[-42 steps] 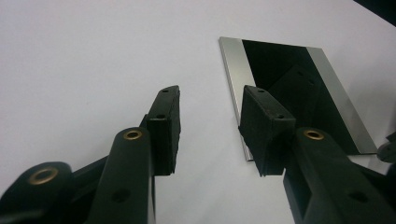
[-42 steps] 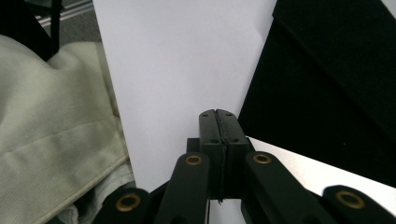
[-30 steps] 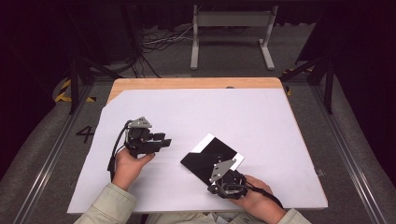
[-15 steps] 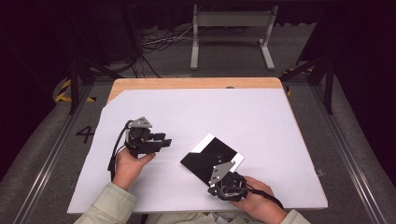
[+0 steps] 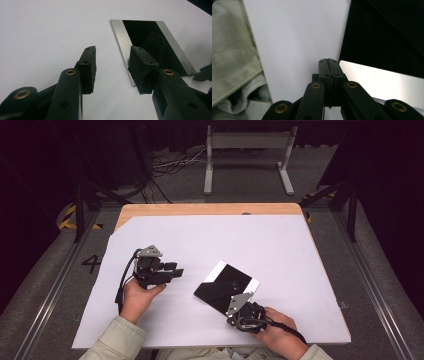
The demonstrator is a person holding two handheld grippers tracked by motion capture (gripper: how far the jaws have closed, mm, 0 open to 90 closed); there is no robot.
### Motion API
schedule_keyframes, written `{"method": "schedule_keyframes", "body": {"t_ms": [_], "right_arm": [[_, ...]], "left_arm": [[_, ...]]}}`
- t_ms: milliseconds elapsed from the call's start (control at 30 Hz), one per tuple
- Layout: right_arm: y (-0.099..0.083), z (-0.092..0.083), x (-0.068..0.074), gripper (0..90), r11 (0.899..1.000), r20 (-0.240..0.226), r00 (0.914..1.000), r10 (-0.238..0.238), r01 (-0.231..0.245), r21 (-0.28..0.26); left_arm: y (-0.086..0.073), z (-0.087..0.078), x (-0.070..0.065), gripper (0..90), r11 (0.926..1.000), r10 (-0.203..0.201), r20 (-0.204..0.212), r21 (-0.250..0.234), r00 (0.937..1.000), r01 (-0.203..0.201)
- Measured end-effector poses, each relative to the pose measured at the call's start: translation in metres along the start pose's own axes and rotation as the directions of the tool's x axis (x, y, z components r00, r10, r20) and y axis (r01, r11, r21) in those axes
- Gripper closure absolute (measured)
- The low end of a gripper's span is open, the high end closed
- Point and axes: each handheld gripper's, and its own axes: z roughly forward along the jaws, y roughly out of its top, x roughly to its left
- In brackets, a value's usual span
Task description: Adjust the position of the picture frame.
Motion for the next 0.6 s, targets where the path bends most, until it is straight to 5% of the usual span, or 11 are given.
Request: {"method": "schedule_keyframes", "body": {"t_ms": [600], "right_arm": [[-0.008,-0.001,-0.04,90.0,0.996,0.095,0.9918,0.086,-0.083,-0.032]], "left_arm": [[-0.002,0.008,-0.005,58.8,0.9994,0.009,0.014,0.035,0.9999,-0.01]]}}
